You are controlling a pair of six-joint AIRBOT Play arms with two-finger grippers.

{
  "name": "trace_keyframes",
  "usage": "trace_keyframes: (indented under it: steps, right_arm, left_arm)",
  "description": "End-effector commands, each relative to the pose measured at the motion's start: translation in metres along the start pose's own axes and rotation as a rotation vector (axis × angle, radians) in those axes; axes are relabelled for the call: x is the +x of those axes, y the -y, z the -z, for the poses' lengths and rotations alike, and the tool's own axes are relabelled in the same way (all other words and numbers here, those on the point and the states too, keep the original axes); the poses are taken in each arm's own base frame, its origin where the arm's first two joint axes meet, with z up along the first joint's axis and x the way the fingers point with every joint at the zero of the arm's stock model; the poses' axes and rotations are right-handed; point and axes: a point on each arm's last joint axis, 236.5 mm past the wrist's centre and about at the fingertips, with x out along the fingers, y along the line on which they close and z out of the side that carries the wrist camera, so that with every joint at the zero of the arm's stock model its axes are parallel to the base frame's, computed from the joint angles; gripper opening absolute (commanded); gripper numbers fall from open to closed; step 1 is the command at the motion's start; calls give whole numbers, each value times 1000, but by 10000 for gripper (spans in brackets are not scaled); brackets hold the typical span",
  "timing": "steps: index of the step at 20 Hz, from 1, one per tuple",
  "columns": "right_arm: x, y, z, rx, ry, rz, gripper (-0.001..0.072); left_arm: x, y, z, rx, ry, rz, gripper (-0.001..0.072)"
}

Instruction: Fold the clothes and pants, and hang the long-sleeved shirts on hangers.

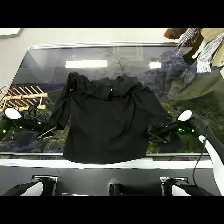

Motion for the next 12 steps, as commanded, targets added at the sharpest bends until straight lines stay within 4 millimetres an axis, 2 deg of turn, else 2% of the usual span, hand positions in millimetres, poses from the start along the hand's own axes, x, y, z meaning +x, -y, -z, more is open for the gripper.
trace_keyframes:
  steps: [1,3,4,6,8,12]
  right_arm:
    - [21,-14,-2,52,-17,-114,568]
    - [21,-20,-5,47,-5,-143,89]
    - [18,-21,-7,41,10,-142,30]
    - [10,-26,-12,27,53,-144,26]
    - [4,-30,-12,28,73,-149,26]
    - [1,-32,-10,38,69,-154,26]
  left_arm:
    - [4,-5,8,4,-25,-10,615]
    - [9,-8,16,-5,-50,-13,615]
    - [13,-11,21,-10,-65,-15,615]
    - [20,-14,31,-3,-93,-13,615]
    - [27,-10,40,9,-116,24,615]
    - [41,-4,55,-13,-146,75,615]
